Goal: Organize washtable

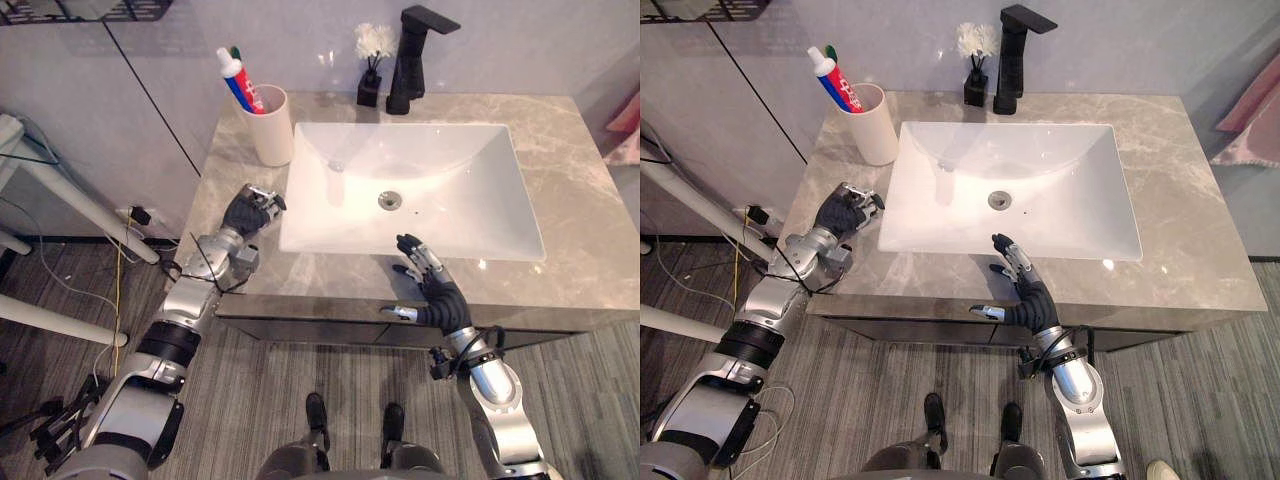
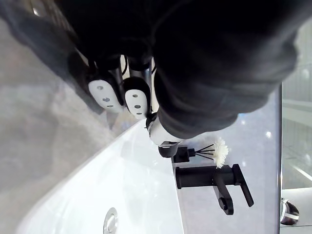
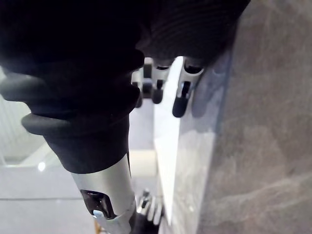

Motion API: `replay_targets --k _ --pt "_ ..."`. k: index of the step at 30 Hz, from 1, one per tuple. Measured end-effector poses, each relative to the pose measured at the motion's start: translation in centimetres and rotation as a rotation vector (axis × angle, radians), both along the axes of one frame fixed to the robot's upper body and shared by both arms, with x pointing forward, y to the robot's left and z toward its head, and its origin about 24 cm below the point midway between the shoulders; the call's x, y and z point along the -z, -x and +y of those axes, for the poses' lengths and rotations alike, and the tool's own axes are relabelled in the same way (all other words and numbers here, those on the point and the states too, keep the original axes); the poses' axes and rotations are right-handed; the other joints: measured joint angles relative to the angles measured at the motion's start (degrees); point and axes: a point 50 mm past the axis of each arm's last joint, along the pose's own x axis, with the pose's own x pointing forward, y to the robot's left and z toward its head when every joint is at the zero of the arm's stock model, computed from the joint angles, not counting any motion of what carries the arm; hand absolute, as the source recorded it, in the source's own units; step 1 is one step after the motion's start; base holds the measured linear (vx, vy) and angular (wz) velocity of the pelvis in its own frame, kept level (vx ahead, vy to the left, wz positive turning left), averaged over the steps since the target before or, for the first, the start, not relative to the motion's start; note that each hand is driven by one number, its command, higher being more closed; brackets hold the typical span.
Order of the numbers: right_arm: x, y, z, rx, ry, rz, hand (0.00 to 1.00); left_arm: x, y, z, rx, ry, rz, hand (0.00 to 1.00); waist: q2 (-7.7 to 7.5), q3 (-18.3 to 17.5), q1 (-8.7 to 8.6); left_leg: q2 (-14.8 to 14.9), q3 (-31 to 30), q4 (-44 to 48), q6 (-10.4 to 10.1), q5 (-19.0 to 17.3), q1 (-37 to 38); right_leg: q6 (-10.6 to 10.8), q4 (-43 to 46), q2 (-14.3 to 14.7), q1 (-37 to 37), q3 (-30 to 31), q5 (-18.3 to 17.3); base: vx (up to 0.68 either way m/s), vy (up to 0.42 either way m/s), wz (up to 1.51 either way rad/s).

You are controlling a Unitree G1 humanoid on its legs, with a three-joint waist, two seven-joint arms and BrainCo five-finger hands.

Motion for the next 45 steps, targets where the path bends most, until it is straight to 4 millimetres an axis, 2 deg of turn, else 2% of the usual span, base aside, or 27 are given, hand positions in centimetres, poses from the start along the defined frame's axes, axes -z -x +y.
replay_targets --k 9,18,23,31,39,45 --pt "-0.9 0.0 -1.1 0.067 0.0 -0.044 0.0 -2.3 -1.1 0.5 -0.017 -0.023 -0.053 1.0 -0.17 0.4 -0.32 0.2 1.1 0.0 0.0 0.0 -1.9 -0.1 0.3 0.2 -2.7 1.1 0.2 0.06 0.007 -0.08" --pt "-2.8 0.4 -1.1 0.06 0.003 -0.154 0.0 -8.1 -2.7 2.0 -0.083 -0.069 -0.19 1.0 -1.89 4.6 -0.48 0.6 2.0 0.0 0.3 0.2 -3.6 -0.3 0.3 0.6 -4.7 1.9 0.5 0.05 0.004 -0.06" --pt "-3.3 0.5 -1.0 0.057 0.002 -0.181 0.0 -9.5 -2.8 1.8 -0.076 -0.07 -0.232 1.0 -2.44 5.7 -0.45 0.7 2.1 0.0 0.4 0.3 -3.6 -0.3 0.2 0.6 -4.7 2.0 0.5 0.07 0.012 -0.01" --pt "-4.5 0.7 -0.9 0.042 0.003 -0.25 0.0 -12.8 -3.2 1.5 -0.077 -0.067 -0.319 1.0 -3.53 8.9 -0.32 0.7 3.1 0.0 0.4 0.2 -3.8 -0.3 0.5 0.6 -5.6 3.3 0.6 0.04 0.018 -0.06" --pt "-5.1 1.0 -0.9 0.031 0.01 -0.285 0.0 -15.4 -3.5 1.5 -0.094 -0.064 -0.374 1.0 -4.53 10.2 -0.48 0.8 3.4 0.0 0.4 0.3 -4.5 -0.4 0.4 0.7 -6.4 3.5 0.7 0.04 0.019 -0.02" --pt "-5.4 1.1 -1.0 0.023 0.014 -0.297 0.0 -16.4 -3.6 1.7 -0.105 -0.066 -0.39 1.0 -4.89 11.0 -0.48 0.8 3.3 0.0 0.4 0.2 -4.6 -0.4 0.4 0.8 -6.4 3.5 0.8 0.03 0.016 0.0"
